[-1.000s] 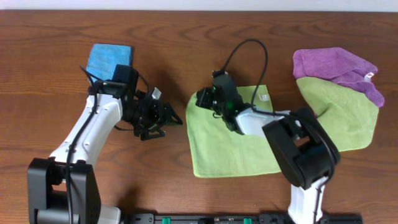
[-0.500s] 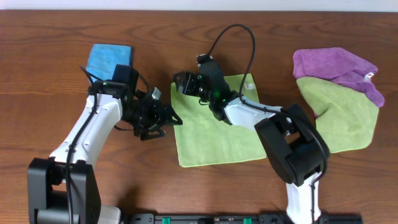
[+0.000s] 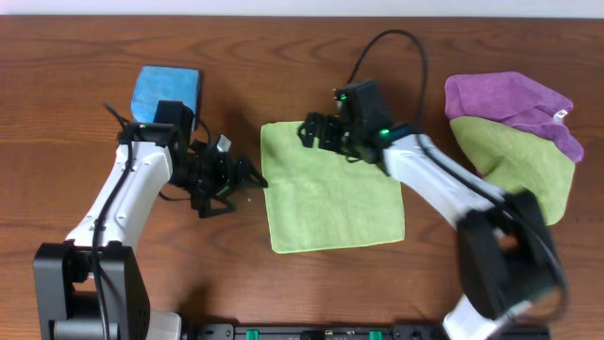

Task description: Fold the cloth

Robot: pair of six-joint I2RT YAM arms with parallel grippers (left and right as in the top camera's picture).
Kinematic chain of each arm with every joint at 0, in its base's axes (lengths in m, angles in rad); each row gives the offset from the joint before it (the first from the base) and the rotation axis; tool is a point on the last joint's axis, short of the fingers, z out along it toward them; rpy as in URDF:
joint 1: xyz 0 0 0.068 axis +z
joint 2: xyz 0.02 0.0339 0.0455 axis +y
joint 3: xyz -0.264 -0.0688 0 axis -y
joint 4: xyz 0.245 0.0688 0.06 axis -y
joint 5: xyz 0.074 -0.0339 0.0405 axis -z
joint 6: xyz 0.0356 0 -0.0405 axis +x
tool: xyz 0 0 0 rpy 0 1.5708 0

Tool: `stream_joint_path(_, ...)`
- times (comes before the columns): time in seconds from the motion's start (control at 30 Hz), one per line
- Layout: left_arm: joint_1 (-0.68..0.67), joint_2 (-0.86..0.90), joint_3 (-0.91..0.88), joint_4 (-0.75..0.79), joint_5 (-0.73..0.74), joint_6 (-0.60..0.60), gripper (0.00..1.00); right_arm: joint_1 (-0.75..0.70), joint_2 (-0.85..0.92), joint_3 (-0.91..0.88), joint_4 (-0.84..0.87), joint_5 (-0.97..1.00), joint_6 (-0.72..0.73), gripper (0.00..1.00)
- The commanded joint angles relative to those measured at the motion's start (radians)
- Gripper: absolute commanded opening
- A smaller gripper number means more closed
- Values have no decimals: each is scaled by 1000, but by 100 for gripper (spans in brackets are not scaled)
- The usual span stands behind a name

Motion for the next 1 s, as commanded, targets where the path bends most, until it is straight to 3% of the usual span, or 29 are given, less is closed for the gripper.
stream_joint_path(0.0, 9, -19, 11, -11, 5, 23, 95, -5, -127, 8, -107, -23, -150, 99)
stream_joint_path(0.33, 9, -19, -45, 55, 8, -14, 95, -39, -337, -28, -529, 17, -310, 99)
stream_joint_path(0.63, 8, -19, -251, 217, 147, -107, 95, -116, -503, -250, -520, -36, -304, 99)
stream_joint_path(0.97, -62, -19, -403, 448, 164, -334, 95, -272, -622, -404, -492, -133, -284, 99)
